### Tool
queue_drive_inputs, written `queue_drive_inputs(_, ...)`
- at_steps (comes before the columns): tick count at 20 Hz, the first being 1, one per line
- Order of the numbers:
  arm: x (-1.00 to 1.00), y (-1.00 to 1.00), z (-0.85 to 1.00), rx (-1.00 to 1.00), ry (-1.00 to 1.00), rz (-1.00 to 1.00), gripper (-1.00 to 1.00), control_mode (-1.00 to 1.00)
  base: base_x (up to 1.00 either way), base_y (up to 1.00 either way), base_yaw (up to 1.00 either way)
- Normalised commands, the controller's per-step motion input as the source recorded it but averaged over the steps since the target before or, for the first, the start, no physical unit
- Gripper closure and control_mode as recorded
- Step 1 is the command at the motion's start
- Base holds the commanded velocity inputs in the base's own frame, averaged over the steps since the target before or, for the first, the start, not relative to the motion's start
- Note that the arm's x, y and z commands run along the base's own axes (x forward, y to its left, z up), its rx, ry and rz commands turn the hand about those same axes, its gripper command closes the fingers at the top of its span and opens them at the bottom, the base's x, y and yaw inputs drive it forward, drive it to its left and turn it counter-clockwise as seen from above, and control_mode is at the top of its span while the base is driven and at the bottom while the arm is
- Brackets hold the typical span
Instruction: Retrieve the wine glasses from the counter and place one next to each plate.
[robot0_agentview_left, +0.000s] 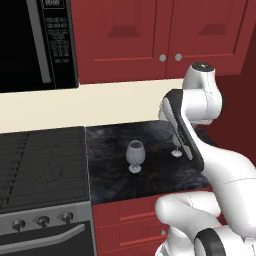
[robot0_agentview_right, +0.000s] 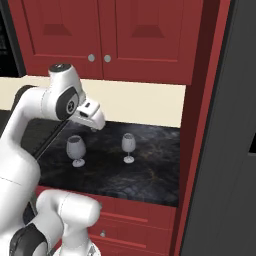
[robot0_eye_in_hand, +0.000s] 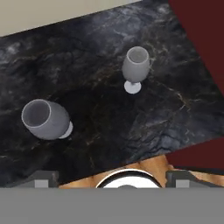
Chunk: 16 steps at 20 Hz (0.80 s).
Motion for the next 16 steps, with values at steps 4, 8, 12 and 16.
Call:
queue_drive_inputs(4,-0.01,0.11,-0.10,0.01,-0.07,-0.98,-1.00,-1.00,0.00,0.00,0.00)
queue_drive_inputs(8,0.00,0.19,0.00,0.21,-0.29,-0.86,-1.00,-1.00,0.00,0.00,0.00)
queue_drive_inputs(12,0.00,0.15,0.00,0.24,-0.35,-0.82,-1.00,-1.00,0.00,0.00,0.00)
queue_drive_inputs(16,0.00,0.09,0.00,0.33,-0.40,-0.74,-1.00,-1.00,0.00,0.00,0.00)
